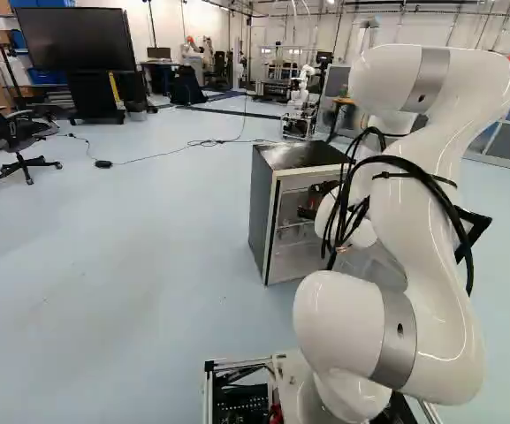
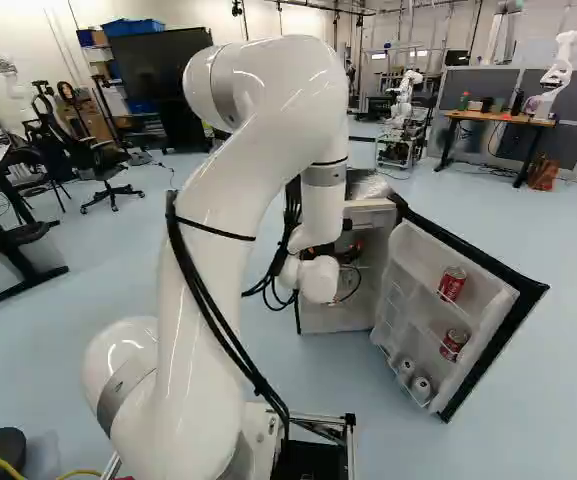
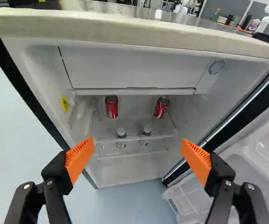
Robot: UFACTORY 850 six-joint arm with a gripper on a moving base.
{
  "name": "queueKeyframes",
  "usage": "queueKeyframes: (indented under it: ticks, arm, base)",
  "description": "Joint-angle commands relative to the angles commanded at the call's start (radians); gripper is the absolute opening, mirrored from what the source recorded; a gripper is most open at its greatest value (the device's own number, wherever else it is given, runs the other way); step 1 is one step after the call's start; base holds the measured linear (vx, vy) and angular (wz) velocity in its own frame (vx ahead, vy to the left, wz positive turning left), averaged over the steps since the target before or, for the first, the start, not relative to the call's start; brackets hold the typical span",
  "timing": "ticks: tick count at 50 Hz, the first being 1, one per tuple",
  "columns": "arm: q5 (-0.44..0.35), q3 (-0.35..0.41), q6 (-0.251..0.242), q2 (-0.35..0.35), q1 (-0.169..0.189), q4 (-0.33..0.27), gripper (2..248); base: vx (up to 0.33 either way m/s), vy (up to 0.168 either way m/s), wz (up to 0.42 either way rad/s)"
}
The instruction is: Grab a drink from the fridge
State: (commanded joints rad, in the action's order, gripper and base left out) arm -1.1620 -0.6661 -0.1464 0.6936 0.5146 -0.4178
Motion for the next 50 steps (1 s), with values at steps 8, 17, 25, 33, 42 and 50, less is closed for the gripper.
queueKeyframes:
  ticks: [8, 17, 25, 33, 42, 50]
  arm:
    - [0.0, -0.041, 0.0, 0.044, 0.014, -0.005, 247]
    - [0.0, -0.1, 0.0, 0.099, 0.018, -0.032, 247]
    - [0.0, -0.147, 0.0, 0.145, 0.012, -0.058, 247]
    - [0.0, -0.175, 0.0, 0.179, 0.008, -0.073, 247]
    - [0.0, -0.193, 0.0, 0.208, 0.008, -0.076, 247]
    - [0.0, -0.197, 0.0, 0.215, 0.007, -0.076, 247]
  base:
    - [0.0, 0.0, 0.0]
    - [0.0, 0.0, 0.0]
    - [0.0, 0.0, 0.0]
    - [0.0, 0.0, 0.0]
    - [0.0, 0.0, 0.0]
    - [0.0, 0.0, 0.0]
